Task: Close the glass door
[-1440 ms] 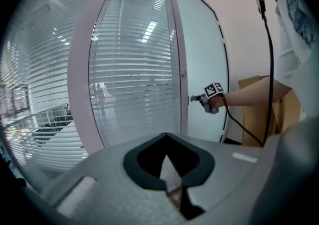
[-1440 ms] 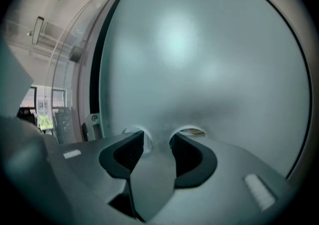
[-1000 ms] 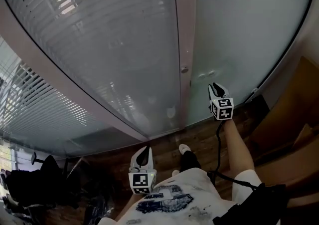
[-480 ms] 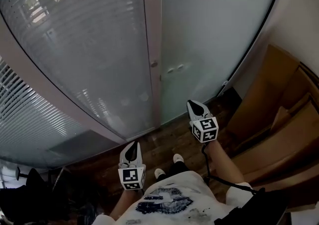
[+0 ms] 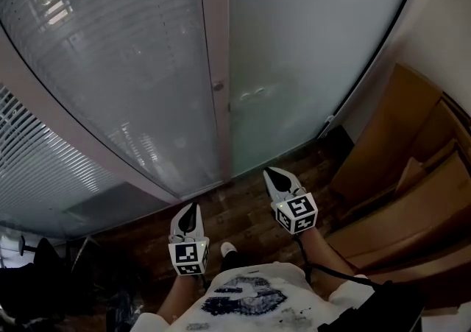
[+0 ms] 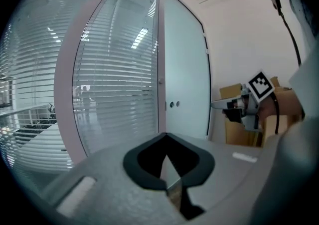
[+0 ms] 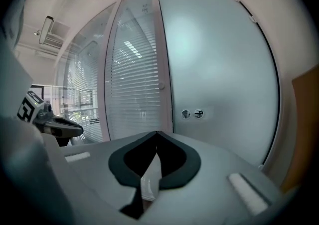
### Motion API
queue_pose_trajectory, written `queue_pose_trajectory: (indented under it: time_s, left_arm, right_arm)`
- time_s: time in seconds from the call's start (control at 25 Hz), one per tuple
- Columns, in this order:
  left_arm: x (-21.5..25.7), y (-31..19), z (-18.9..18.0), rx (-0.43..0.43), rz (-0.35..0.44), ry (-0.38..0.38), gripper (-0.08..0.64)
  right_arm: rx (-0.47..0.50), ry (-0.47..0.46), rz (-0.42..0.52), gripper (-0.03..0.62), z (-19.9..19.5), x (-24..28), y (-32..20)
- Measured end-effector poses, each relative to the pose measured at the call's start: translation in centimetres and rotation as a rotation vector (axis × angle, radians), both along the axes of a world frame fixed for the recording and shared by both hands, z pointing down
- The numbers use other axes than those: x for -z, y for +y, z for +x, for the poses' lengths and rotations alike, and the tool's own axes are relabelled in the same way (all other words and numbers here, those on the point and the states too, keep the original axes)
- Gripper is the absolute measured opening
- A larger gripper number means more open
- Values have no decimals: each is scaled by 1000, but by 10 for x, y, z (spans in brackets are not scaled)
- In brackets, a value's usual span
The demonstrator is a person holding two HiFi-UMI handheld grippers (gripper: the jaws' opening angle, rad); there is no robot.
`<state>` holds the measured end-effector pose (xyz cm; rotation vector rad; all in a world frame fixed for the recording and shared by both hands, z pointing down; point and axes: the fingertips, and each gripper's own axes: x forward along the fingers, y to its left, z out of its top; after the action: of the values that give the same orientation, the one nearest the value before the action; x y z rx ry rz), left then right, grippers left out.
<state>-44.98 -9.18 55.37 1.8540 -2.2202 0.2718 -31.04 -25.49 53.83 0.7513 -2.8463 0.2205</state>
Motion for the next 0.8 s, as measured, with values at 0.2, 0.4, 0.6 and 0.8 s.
queue_pose_trajectory:
  time_s: [0.2,0.4,0.6,0.8]
  left_arm:
    - [-3,-2,29,25,-19,-12,2]
    - [1,-4,73,32,-27,-26,2]
    - [4,4,119,32,-39,-54,2]
    - [11,15,162,47,-22,-99,2]
  right_arm:
    - [44,-12,10,8,38,3,24]
    - [75,-17,-34,8,81,-6,38]
    - [105,-48,-67,8,122,-9,56]
    - [130,-81,-47,8,167,-4,74]
